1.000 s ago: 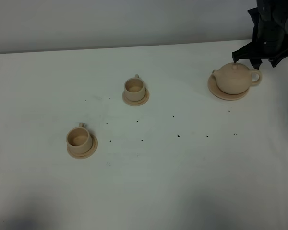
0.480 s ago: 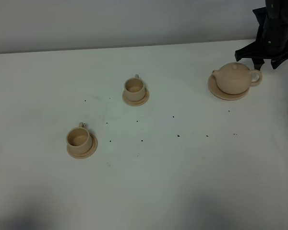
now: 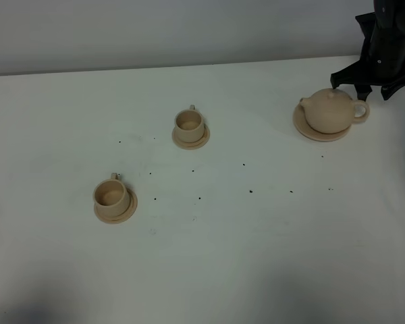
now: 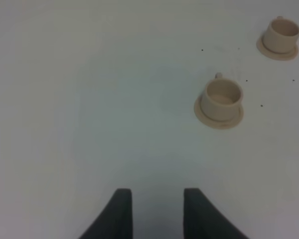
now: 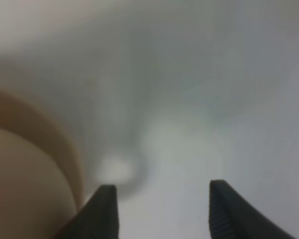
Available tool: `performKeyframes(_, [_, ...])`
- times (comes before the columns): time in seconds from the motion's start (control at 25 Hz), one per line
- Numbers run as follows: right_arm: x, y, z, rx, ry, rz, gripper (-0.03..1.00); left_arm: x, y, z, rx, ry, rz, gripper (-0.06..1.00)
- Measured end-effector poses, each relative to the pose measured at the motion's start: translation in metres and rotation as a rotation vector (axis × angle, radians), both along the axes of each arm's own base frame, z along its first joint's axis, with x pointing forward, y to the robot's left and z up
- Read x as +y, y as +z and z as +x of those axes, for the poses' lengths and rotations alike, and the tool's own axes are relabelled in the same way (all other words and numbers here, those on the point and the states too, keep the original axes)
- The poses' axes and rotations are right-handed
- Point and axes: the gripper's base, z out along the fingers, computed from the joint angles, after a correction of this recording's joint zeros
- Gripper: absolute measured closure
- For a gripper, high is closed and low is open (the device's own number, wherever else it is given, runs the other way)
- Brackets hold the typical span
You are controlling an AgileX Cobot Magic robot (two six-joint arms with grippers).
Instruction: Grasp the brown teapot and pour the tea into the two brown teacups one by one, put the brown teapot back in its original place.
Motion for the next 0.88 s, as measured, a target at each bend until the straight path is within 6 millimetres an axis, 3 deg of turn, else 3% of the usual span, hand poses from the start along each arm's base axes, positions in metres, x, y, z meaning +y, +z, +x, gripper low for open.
performKeyframes(0.2, [0.0, -0.01, -0.004, 0.039, -0.001, 0.002, 0.52, 0.0, 0.0, 0.0, 0.0, 0.0, 0.0, 0.65])
performKeyframes(0.68, [0.0, -0.007, -0.009, 0.058, -0.015, 0.047, 0.52, 0.0, 0.0, 0.0, 0.0, 0.0, 0.0, 0.65])
performKeyframes(0.88, [-0.003, -0.016, -0.016, 0.101, -0.018, 0.037, 0.52, 0.0, 0.0, 0.0, 0.0, 0.0, 0.0, 0.65])
